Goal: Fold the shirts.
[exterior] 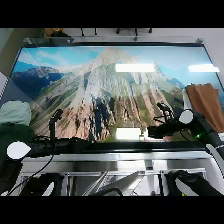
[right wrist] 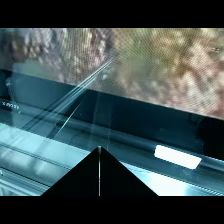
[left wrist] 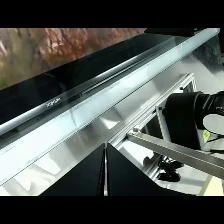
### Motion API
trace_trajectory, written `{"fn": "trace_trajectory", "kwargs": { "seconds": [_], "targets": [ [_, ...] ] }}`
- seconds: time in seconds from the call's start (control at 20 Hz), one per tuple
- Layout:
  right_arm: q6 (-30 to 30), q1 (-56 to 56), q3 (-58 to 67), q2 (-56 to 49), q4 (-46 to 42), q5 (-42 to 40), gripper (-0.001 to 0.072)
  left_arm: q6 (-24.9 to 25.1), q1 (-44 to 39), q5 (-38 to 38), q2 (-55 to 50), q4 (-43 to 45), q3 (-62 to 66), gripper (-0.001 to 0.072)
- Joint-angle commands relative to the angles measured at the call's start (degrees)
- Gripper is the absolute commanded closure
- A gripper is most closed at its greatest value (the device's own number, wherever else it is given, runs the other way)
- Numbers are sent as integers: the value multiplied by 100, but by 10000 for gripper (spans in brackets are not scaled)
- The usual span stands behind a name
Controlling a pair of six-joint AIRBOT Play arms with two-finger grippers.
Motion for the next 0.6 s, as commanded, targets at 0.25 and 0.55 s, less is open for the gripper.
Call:
{"fn": "trace_trajectory", "kwargs": {
  "seconds": [0.25, 0.55],
  "targets": [
    [2, 4, -2, 4, -2, -2, 693, -599, 341, 79, 2, 1534, 527, 689],
    [2, 4, -2, 4, -2, -2, 694, -1132, 1810, -229, -1001, 5895, 2824, 256]
  ]
}}
